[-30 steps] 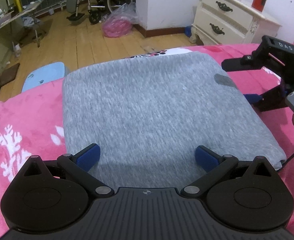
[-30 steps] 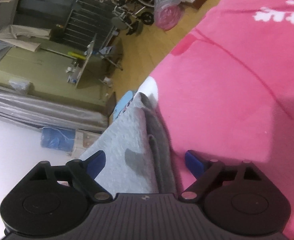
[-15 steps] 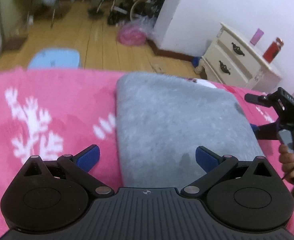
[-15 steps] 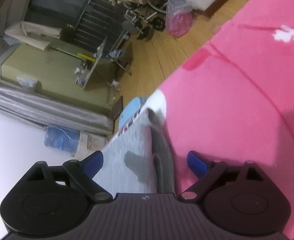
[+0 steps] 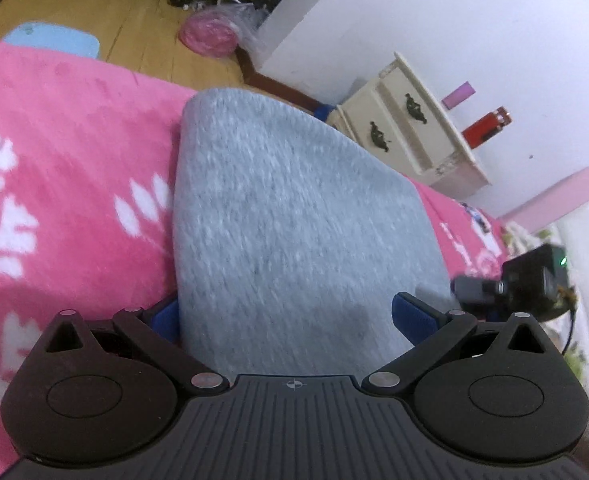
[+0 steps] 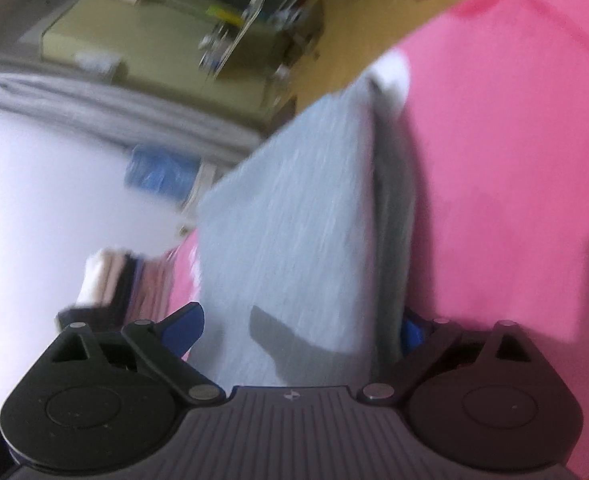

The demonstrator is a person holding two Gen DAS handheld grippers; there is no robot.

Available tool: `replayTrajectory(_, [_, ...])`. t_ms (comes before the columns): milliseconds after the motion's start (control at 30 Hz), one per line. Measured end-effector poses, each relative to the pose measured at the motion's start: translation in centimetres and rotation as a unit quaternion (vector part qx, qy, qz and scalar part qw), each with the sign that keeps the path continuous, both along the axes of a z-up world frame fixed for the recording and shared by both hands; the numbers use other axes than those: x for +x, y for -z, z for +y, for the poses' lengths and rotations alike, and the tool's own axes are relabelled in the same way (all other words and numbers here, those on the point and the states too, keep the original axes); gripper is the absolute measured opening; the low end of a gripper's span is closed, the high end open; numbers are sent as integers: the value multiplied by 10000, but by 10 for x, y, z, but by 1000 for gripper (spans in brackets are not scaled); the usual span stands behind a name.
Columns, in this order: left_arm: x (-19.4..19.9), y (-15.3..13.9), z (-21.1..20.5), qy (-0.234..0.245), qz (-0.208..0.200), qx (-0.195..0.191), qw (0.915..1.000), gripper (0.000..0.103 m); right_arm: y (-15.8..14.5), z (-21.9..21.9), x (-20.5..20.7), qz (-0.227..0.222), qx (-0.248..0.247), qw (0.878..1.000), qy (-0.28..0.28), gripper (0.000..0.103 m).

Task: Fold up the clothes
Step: 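Grasp the folded grey bundle's edges with both grippers and lift it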

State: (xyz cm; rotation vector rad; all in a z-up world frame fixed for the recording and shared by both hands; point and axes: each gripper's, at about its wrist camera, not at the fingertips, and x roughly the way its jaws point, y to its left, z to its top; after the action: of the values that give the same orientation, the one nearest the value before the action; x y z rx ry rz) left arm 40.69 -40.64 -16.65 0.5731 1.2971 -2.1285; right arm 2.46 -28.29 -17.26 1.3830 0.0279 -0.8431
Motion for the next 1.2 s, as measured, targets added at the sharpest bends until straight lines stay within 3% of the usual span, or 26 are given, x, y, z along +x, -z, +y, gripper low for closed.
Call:
replayTrajectory(200, [-10, 3, -7, -36, 175, 230, 9996, 103, -2, -10, 5, -99, 99, 9999, 50, 85])
replayTrajectory(300, [-9, -3, -6, -53, 408, 326, 9986, 102, -5, -16, 6, -113, 139, 9998, 114, 67])
replayTrajectory(333, [-7, -6, -6, -69, 501, 349, 9981, 101, -10, -14, 7, -75, 134, 9998, 131, 53])
replayTrajectory(367, [-6, -9, -6, -85, 593, 372, 9975, 101, -16, -11, 7, -36, 129, 9998, 148, 49])
replayTrajectory(700, [5, -50, 1, -18, 1117, 80, 9937, 98, -75, -5, 25, 314, -148, 9991, 233, 45])
replayTrajectory(1000, [54, -151, 7, -517, 1657, -807, 9815, 96, -197, -29, 71, 538, -1099, 9924, -146, 45])
replayTrajectory(1200, [124, -240, 41, -1251, 1483, -1848, 9634, 97, -294, -69, 149, 582, -1882, 9753, -995, 45])
